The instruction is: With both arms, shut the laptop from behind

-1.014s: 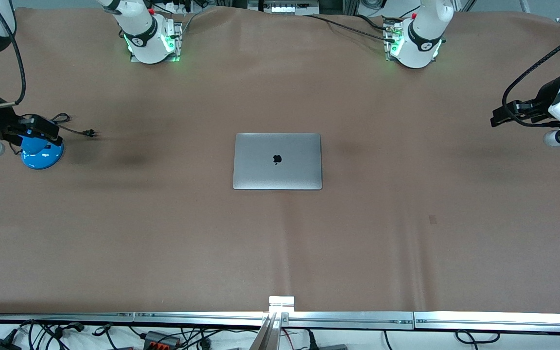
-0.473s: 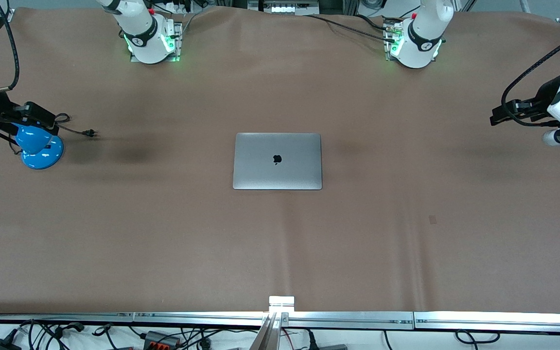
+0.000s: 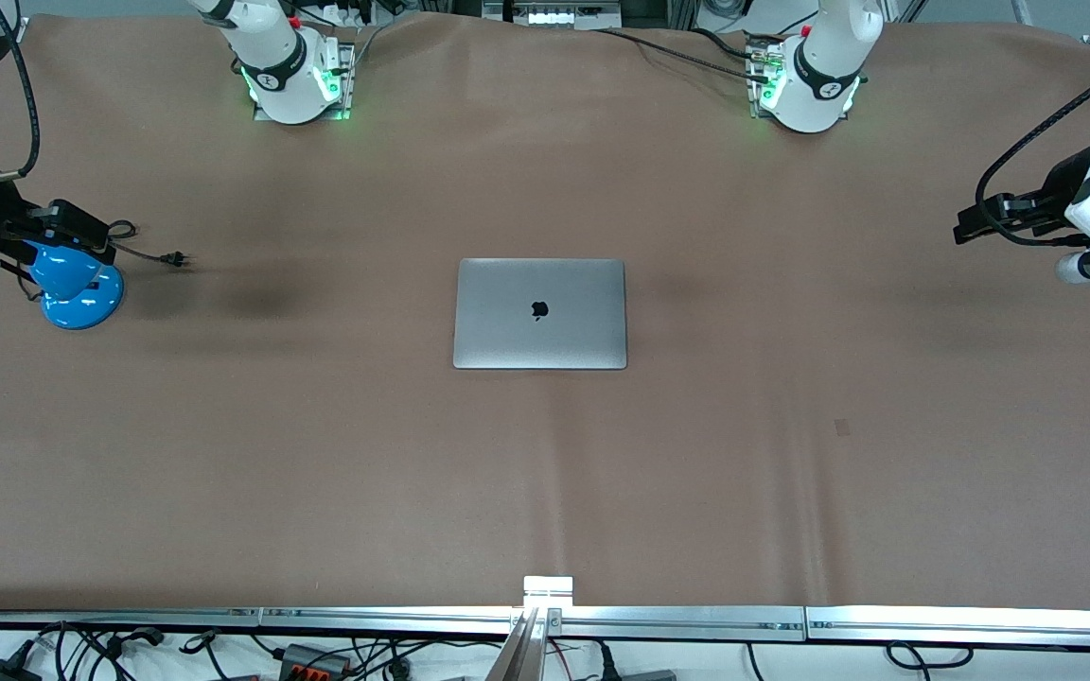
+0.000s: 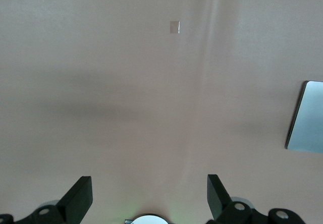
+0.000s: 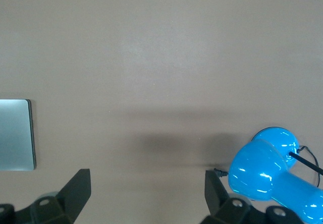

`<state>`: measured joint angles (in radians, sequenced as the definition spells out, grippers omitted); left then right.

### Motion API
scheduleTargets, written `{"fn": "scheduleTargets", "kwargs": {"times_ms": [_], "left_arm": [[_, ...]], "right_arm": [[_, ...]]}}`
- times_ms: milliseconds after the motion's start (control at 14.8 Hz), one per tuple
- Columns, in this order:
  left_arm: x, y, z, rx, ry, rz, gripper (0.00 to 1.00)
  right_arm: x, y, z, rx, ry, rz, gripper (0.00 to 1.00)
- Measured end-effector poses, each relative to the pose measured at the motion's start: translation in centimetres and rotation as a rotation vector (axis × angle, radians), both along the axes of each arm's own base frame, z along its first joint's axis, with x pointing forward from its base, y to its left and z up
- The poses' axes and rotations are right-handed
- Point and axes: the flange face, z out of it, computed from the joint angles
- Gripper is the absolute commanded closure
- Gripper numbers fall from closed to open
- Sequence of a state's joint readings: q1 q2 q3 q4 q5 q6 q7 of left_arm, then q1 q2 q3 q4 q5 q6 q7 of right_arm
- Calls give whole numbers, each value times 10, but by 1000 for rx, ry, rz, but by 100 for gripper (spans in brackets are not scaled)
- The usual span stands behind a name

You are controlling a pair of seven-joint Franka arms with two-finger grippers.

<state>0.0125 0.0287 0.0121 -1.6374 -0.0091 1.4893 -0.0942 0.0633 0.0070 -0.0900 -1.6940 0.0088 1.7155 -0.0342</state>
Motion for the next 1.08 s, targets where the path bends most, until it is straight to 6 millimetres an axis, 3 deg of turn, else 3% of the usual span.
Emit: {"fn": "scheduleTargets", "kwargs": {"times_ms": [811,1081], "left_arm": [[0,0,0,0,1,0,0],[0,0,0,0,2,0,0]], "right_arm": [[0,-7,0,0,-2,-11,0],[0,0,0,0,0,1,0]]}}
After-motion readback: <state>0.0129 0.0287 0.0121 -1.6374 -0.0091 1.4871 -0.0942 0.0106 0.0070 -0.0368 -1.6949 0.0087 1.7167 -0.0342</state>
